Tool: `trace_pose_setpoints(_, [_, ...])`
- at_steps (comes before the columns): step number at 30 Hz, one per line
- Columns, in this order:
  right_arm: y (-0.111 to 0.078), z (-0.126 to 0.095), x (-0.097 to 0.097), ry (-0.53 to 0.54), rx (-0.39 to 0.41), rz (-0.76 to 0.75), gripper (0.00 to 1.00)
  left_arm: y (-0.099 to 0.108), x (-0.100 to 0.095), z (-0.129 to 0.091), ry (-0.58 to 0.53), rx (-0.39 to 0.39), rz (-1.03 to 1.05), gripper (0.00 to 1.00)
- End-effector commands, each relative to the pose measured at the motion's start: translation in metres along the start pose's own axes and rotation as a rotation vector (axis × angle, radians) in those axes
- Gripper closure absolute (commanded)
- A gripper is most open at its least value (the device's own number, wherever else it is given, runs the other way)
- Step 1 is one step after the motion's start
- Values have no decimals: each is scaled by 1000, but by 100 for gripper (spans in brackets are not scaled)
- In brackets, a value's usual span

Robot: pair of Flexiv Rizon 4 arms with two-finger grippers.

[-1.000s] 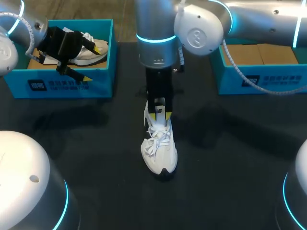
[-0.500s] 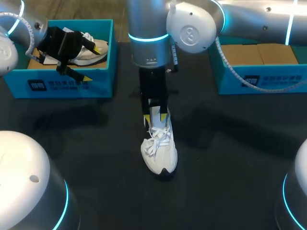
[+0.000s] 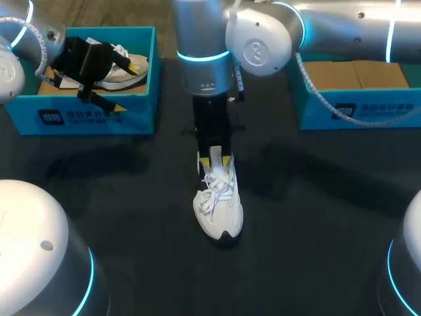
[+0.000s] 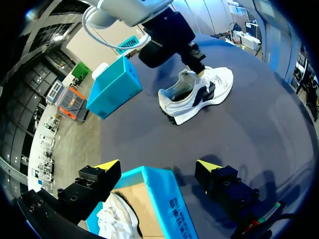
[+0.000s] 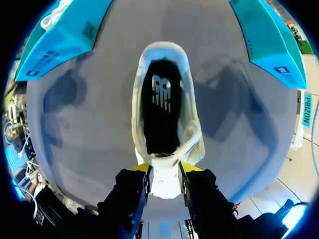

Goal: Take the shoe out of the shoebox, open the shoe tongue, remove and reinsert the insole, then place the shoe into the shoebox

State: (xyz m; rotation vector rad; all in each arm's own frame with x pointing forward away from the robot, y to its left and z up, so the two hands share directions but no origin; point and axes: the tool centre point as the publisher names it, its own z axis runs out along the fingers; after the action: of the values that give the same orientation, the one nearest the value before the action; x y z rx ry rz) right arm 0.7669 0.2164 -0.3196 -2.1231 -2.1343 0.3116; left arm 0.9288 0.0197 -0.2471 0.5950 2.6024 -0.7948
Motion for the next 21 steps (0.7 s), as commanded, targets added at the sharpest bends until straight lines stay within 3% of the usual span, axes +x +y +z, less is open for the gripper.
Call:
trace_pose_setpoints(1, [11,2,3,-4,13,-15,69,-1,0,0,1,-4,0,0])
trace_pose_setpoints(5, [12,-1,6,-10,13,-20,69,-1,0,0,1,-4,0,0])
trace_pose_setpoints(12, [-2,-16,1,-50,1,0,67,-1,0,0,1,-4,0,0])
trace_pose_setpoints(16, [-5,-12,-5,-46,-2,20,65,-1,0,0,1,-4,0,0])
trace_pose_setpoints(21, [4,-2,-8,-38,1,26,66,-1,0,0,1,-4,0,0])
